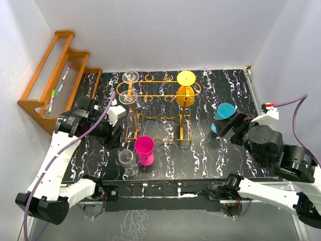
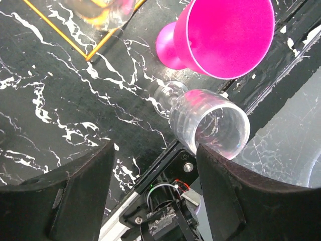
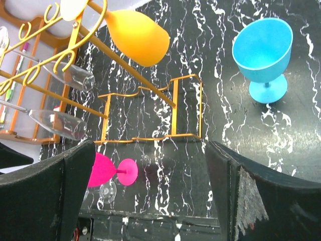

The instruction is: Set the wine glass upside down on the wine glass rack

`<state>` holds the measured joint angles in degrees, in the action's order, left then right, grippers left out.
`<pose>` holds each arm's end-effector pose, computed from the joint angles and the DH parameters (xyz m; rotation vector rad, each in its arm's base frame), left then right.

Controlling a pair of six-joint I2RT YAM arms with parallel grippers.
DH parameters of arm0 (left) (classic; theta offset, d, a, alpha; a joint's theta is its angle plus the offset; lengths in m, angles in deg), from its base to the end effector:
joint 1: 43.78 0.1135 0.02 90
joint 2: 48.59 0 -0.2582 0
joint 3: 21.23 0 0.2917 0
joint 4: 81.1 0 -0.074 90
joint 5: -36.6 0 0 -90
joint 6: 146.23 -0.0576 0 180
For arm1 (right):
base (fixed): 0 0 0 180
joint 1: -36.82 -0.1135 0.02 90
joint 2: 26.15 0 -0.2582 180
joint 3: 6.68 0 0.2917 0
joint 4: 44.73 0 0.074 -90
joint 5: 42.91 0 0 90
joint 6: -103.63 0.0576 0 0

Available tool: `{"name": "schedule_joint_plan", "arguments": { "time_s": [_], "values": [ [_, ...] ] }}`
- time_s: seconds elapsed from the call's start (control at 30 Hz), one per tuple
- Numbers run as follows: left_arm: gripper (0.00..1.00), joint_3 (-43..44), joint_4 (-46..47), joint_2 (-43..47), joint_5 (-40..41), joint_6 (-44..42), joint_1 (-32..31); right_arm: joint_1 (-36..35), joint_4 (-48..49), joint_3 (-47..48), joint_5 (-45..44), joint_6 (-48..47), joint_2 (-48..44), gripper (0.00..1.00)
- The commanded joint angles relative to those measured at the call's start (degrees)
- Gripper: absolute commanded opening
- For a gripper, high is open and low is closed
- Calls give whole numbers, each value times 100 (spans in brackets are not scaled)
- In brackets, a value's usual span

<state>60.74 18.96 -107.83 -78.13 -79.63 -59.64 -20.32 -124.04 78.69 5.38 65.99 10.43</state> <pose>0.2102 -0.0848 0.3419 0.9924 2.3021 -0.4988 0.0895 0.0679 0.4274 0.3419 1.9613 0.4799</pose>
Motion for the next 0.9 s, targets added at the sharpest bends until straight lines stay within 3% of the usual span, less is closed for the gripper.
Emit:
{"name": "schedule_joint_plan", "arguments": {
  "time_s": [0.0,0.37,0.57,0.87],
  "values": [
    [65,-65,94,-105,-465,-190,19,11,775,293,-548,-514,201,94],
    [66,-223,372,-75,-673,-589,-221,11,2932,1127,-1325,-2874,1050,96],
    [66,-740,251,676,-981,-1766,-362,11,3369,1036,-1329,-3153,1294,97],
    [60,-887,316,302,-675,-1847,-752,10,3503,1007,-1495,-3299,1387,97]
  ]
}}
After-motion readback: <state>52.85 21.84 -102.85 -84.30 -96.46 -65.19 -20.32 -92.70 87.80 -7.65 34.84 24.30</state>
